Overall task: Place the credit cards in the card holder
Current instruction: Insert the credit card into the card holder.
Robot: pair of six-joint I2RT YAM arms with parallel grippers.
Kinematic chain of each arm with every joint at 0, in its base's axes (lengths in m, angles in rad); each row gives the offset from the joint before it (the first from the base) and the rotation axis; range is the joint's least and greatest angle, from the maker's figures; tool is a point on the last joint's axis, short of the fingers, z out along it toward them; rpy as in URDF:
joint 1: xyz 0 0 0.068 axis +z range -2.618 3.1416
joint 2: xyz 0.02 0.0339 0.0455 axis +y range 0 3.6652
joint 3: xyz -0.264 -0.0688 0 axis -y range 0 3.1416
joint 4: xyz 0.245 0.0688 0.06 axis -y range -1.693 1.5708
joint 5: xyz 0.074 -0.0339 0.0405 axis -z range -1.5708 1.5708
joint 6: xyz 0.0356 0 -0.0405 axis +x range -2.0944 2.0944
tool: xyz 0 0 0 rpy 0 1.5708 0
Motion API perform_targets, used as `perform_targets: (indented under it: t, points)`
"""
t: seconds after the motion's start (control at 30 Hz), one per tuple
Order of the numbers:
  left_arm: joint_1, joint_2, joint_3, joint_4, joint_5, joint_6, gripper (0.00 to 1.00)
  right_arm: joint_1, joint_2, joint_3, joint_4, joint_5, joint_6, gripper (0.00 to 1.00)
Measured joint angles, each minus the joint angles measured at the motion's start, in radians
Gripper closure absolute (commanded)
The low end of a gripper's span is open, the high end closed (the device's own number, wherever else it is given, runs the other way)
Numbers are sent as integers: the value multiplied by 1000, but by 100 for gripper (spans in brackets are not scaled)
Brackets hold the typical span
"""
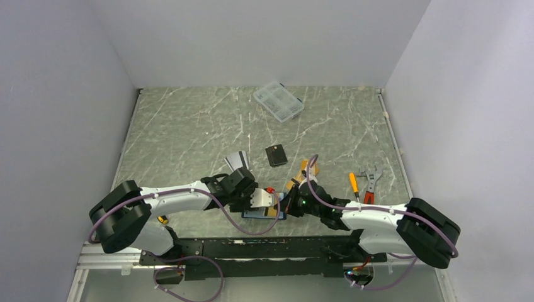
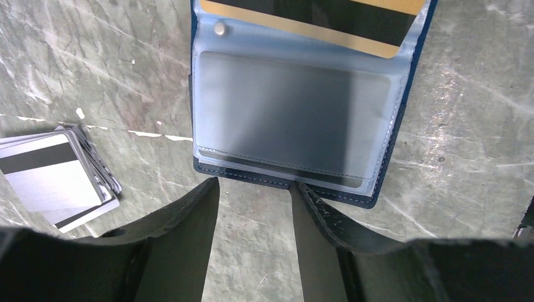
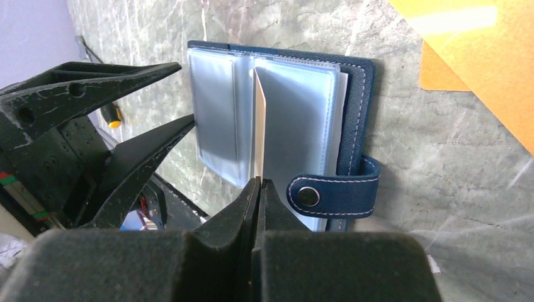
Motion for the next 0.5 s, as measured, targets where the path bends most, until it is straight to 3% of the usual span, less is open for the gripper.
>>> perform_targets:
  t: [0.27,0.5]
  points:
    - [0,0,0,-3,1,0,49,0,45,-5,51,4,3,100]
    - [-1,1,0,-6,3,-1,53,0,32,-111,216,4,10,100]
